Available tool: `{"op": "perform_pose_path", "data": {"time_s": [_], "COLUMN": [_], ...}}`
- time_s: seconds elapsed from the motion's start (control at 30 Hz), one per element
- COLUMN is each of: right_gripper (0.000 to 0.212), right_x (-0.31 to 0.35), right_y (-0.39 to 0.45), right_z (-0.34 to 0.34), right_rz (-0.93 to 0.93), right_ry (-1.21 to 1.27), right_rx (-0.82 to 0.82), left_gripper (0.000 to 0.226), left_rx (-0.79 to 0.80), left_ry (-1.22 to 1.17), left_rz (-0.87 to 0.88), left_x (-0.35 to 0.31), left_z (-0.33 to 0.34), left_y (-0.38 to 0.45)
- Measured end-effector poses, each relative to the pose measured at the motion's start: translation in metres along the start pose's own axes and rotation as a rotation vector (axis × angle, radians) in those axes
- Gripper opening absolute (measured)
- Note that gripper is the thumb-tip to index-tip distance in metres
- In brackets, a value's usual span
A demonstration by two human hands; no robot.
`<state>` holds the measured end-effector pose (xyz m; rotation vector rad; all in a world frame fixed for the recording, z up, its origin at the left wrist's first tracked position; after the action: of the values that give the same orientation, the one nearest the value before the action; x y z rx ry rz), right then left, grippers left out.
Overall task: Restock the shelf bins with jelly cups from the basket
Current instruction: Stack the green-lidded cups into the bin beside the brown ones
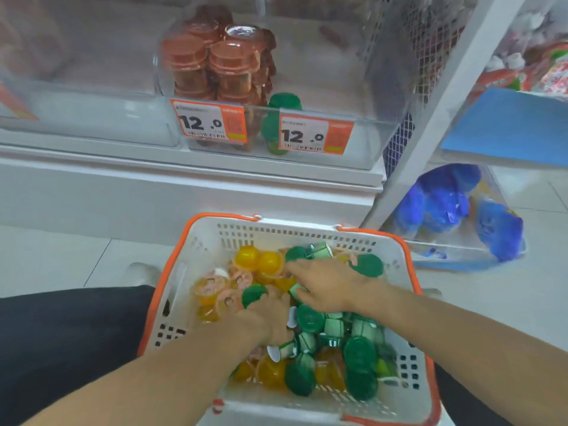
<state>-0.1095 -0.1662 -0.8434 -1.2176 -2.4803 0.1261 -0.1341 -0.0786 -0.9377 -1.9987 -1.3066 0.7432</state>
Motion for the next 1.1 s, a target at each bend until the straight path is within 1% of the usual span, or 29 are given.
{"op": "perform_pose_path", "data": {"time_s": [0.07,0.1,0.17,0.23,0.3,0.37,0.43,0.5,0.57,0.63,0.67,0.77,0.8,0.87,0.9,0.97,1.03,1.1], "right_gripper": [0.042,0.046,0.051,0.055,0.059,0.061,0.06,0.055,0.05,0.048,0.047,0.041,0.038,0.034,0.034,0.032,0.029,0.026], "right_x": [-0.011,-0.013,-0.012,-0.009,-0.004,-0.003,-0.005,-0.008,-0.009,-0.01,-0.009,-0.01,-0.012,-0.013,-0.012,-0.011,-0.01,-0.008], "right_y": [-0.01,-0.014,-0.018,-0.016,-0.013,-0.011,-0.01,-0.008,-0.005,-0.004,-0.003,0.0,0.001,0.0,0.0,-0.002,-0.006,-0.01], "right_z": [0.042,0.054,0.061,0.06,0.062,0.063,0.062,0.064,0.066,0.064,0.059,0.026,0.01,-0.028,-0.05,-0.101,-0.149,-0.184], "right_rz": [0.093,0.124,0.149,0.146,0.136,0.149,0.177,0.208,0.233,0.251,0.251,0.255,0.276,0.314,0.318,0.291,0.257,0.214], "right_ry": [-0.026,-0.034,-0.059,-0.1,-0.128,-0.115,-0.074,-0.029,0.021,0.086,0.117,0.213,0.282,0.478,0.571,0.699,0.801,0.992], "right_rx": [0.208,0.259,0.245,0.204,0.214,0.232,0.253,0.286,0.31,0.319,0.325,0.315,0.308,0.287,0.258,0.151,0.039,-0.024], "left_gripper": [0.057,0.054,0.051,0.054,0.058,0.065,0.072,0.072,0.058,0.03,0.022,0.022,0.027,0.043,0.048,0.05,0.053,0.062], "left_rx": [-0.098,-0.145,-0.223,-0.32,-0.387,-0.399,-0.369,-0.324,-0.301,-0.308,-0.284,-0.145,-0.056,0.218,0.339,0.497,0.58,0.567], "left_ry": [-0.056,-0.095,-0.168,-0.234,-0.317,-0.454,-0.56,-0.612,-0.64,-0.679,-0.716,-0.86,-0.962,-1.228,-1.315,-1.398,-1.425,-1.406], "left_rz": [-0.017,-0.031,-0.059,-0.074,-0.096,-0.131,-0.157,-0.158,-0.14,-0.131,-0.125,-0.135,-0.141,-0.083,-0.017,0.135,0.253,0.333], "left_x": [-0.001,0.0,0.002,0.006,0.011,0.017,0.022,0.027,0.032,0.037,0.04,0.053,0.058,0.058,0.054,0.046,0.037,0.026], "left_z": [-0.001,-0.001,-0.002,-0.002,-0.001,0.002,0.004,0.005,0.003,-0.005,-0.01,-0.02,-0.023,-0.031,-0.043,-0.08,-0.122,-0.165], "left_y": [0.001,0.001,0.001,0.002,0.002,0.006,0.009,0.013,0.012,0.004,-0.001,-0.012,-0.016,-0.025,-0.032,-0.05,-0.074,-0.099]}}
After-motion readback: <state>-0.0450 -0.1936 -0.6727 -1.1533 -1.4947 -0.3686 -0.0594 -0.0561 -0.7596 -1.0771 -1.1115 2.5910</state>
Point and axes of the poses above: each hand's wrist, its own y-axis towards the middle knuckle, its own z-axis out of the palm, x = y × z, the point moved 8 cm from there along y, towards the middle knuckle, and after that the axes turned 7 degrees about -z, right-handed, at the moved point
